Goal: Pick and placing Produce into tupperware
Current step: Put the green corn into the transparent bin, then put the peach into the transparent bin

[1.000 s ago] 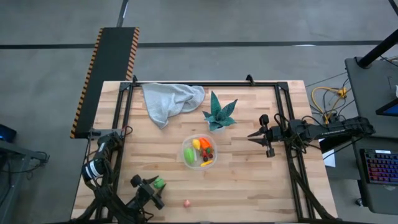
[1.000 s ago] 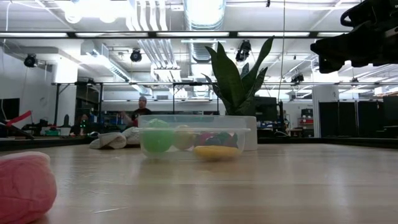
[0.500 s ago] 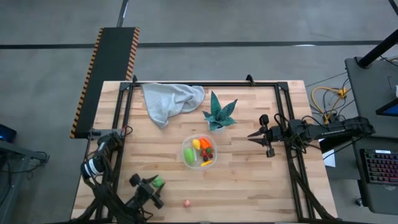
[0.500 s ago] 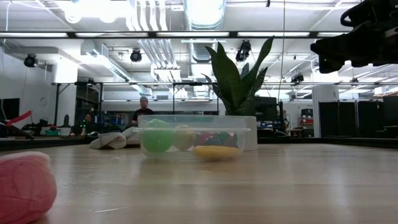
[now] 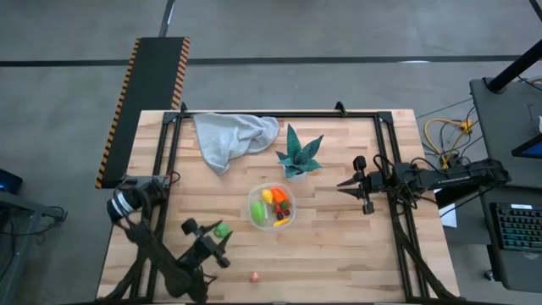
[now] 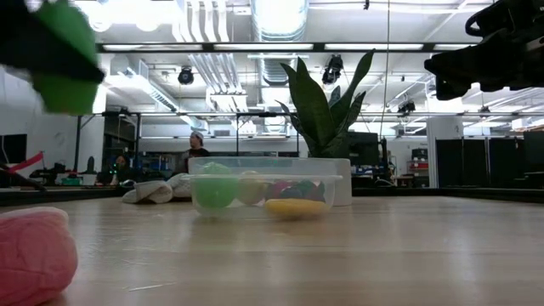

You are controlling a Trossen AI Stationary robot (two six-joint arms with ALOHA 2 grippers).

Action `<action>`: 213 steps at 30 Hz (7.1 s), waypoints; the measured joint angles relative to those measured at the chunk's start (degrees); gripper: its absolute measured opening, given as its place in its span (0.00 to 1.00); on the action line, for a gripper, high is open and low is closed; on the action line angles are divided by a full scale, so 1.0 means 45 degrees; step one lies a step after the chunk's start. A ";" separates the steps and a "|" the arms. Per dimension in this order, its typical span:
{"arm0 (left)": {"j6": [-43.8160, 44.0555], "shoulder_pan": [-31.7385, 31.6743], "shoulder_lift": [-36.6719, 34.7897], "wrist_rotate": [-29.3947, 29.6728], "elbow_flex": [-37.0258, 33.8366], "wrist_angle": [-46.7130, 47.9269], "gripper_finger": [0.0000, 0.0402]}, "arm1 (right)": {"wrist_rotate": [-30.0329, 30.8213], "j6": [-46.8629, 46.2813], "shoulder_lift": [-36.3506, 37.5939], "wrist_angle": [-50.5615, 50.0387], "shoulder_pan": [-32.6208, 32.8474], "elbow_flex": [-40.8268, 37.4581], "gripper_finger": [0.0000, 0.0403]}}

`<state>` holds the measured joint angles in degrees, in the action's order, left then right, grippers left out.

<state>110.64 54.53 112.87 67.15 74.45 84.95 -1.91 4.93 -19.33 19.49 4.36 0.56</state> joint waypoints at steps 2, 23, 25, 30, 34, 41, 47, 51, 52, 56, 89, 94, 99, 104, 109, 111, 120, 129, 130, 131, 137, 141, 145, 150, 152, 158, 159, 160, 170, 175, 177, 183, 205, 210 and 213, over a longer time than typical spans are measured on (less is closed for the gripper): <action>-0.0819 -0.0431 -0.0589 0.0538 -0.0238 -0.0019 0.46 | 0.0000 0.0000 0.0000 0.0000 -0.0004 0.0000 0.13; -1.9361 -0.5066 -0.5049 -0.0024 -0.2225 -1.2783 0.46 | 0.0000 0.0053 0.0000 0.0010 0.0000 0.0000 0.13; -2.1227 -0.5506 -0.5049 -0.0994 -0.2494 -1.4639 0.46 | 0.0004 0.0050 0.0000 0.0011 0.0000 0.0000 0.13; -2.3035 -0.6638 -0.4900 -0.3701 -0.2908 -1.6532 0.46 | 0.0000 0.0198 0.0004 0.0015 0.0000 0.0000 0.13; -2.3114 -0.7274 -0.4772 -0.4617 -0.3006 -1.6351 0.46 | 0.0002 0.0049 0.0000 0.0010 0.0000 0.0000 0.13; -2.2908 -0.8279 -0.4757 -0.7404 -0.3875 -1.6756 0.46 | 0.0000 -0.0097 0.0000 -0.0054 0.0000 0.0000 0.13; -2.2902 -0.8544 -0.4757 -0.9206 -0.4139 -1.7725 0.46 | -0.0005 -0.0147 0.0004 -0.0423 0.0000 0.0000 0.13; -2.2758 -0.8549 -0.4757 -0.9796 -0.4554 -1.9282 0.46 | -0.0004 -0.0434 0.0000 -0.0480 -0.0001 0.0000 0.13; -2.2674 -0.8544 -0.4757 -0.9953 -0.4648 -1.9430 0.46 | -0.0005 -0.0437 0.0000 -0.0481 0.0000 0.0000 0.13; -2.2083 -0.8544 -0.4474 -1.0118 -0.4801 -1.9463 0.46 | -0.0005 -0.0437 0.0000 -0.0511 0.0000 0.0000 0.13; -2.1994 -0.8554 -0.3836 -1.1306 -0.4403 -2.0618 0.86 | -0.0010 -0.0529 0.0000 -0.0672 -0.0003 0.0000 0.13; -2.2003 -0.8508 -0.4894 -1.1379 -0.4364 -2.0613 0.86 | -0.0013 -0.0670 0.0000 -0.0690 -0.0002 0.0000 0.13; -2.1348 -0.8347 -0.5534 -1.2727 -0.4384 -2.0102 0.86 | -0.0049 -0.0665 0.0000 -0.0826 -0.0004 0.0000 0.13; -2.0985 -0.8079 -0.5964 -1.3037 -0.4379 -1.9521 0.86 | -0.0029 -0.0670 0.0001 -0.0955 -0.0004 0.0000 0.13; -2.0969 -0.7622 -0.6148 -1.3001 -0.4379 -1.9398 0.86 | 0.0000 -0.0849 0.0001 -0.0961 -0.0005 0.0000 0.13; -2.0893 -0.7333 -0.6217 -1.3001 -0.4332 -1.9033 0.86 | 0.0000 -0.0855 0.0000 -0.0965 -0.0002 0.0000 0.13; -2.0690 -0.5382 -0.5833 -1.2755 -0.3230 -1.8002 0.79 | 0.0000 -0.0859 0.0002 -0.0962 -0.0002 0.0000 0.13; -1.7014 -0.4415 -0.4839 -1.2667 -0.3043 -1.7981 0.70 | 0.0000 -0.1010 0.0000 -0.0967 0.0000 0.0000 0.13; -1.6461 -0.4344 -0.4741 -1.2833 -0.3043 -1.7981 0.70 | 0.0000 -0.1010 0.0000 -0.0967 -0.0005 0.0000 0.13; -1.5937 -0.4231 -0.4613 -1.2900 -0.3048 -1.7972 0.70 | 0.0000 -0.1008 0.0002 -0.0962 -0.0004 0.0000 0.13; -1.2754 -0.3805 -0.3778 -1.3239 -0.2961 -1.7326 0.70 | 0.0000 -0.0676 0.0000 -0.0967 -0.0005 0.0000 0.13; -1.1850 -0.3582 -0.3134 -1.2219 -0.2450 -1.7347 0.70 | 0.0002 -0.0409 0.0005 -0.0965 -0.0003 0.0000 0.13; -1.0974 -0.3425 -0.2263 -1.2211 -0.1410 -1.6198 0.70 | 0.0005 -0.0316 0.0000 -0.0962 -0.0005 0.0000 0.13; -0.9861 -0.3178 -0.0846 -1.2151 0.0843 -1.2990 0.70 | 0.0005 -0.0282 0.0000 -0.0957 0.0000 0.0000 0.13; -0.9621 -0.3094 -0.0276 -1.2040 0.1848 -1.1498 0.70 | 0.0000 -0.0291 0.0000 -0.0952 -0.0005 0.0000 0.13; -0.8686 -0.3060 0.0972 -1.1344 0.3962 -0.9188 0.70 | -0.0038 -0.0447 0.0000 -0.0952 -0.0001 0.0000 0.13; -0.8672 -0.3061 0.1152 -1.1339 0.4130 -0.9195 0.70 | -0.0046 -0.0463 0.0002 -0.0952 -0.0003 0.0003 0.13; -0.8653 -0.3061 0.1290 -1.1385 0.4253 -0.9152 0.70 | -0.0065 -0.0466 0.0005 -0.0949 -0.0005 0.0000 0.13; -0.7741 -0.3049 0.2004 -1.2158 0.4379 -0.9093 0.70 | -0.0284 -0.0466 0.0000 -0.0952 -0.0003 0.0000 0.13; -0.7706 -0.3056 0.2004 -1.2189 0.4287 -0.9199 0.70 | -0.0287 -0.0663 0.0005 -0.0949 -0.0005 0.0000 0.13; -0.7668 -0.3056 0.2061 -1.2481 0.4213 -0.9204 0.70 | -0.0287 -0.0743 0.0000 -0.0956 0.0000 0.0000 0.13; -0.7665 -0.3079 0.2188 -1.2414 0.4159 -0.9300 0.70 | -0.0292 -0.0776 0.0005 -0.0956 -0.0004 0.0000 0.13; -0.7716 -0.3265 0.2159 -1.2491 0.3785 -0.9654 0.56 | -0.0335 -0.0865 0.0000 -0.0967 -0.0005 0.0000 0.13; -0.8227 -0.3282 0.2156 -1.2464 0.3684 -0.9593 0.36 | -0.0335 -0.0865 0.0000 -0.0967 -0.0005 0.0000 0.13; -0.8464 -0.3299 0.2133 -1.2446 0.3496 -0.9668 0.22 | -0.0335 -0.0865 0.0000 -0.0971 -0.0003 0.0000 0.13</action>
<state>72.55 39.68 122.47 11.14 90.18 41.44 -3.42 1.04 -19.33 15.11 4.35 0.56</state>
